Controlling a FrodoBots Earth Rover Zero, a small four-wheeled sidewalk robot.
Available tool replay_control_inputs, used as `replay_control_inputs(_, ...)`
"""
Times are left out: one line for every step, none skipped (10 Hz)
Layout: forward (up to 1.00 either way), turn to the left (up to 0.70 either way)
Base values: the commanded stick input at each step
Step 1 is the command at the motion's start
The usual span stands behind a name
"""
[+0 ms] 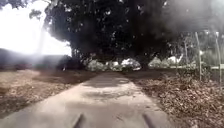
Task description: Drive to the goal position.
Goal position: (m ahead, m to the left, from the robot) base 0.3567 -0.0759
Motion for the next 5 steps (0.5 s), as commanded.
replay_control_inputs(0.7, 0.27)
replay_control_inputs(0.56, 0.0)
replay_control_inputs(0.42, 0.0)
replay_control_inputs(0.27, 0.0)
replay_control_inputs(0.13, 0.0)
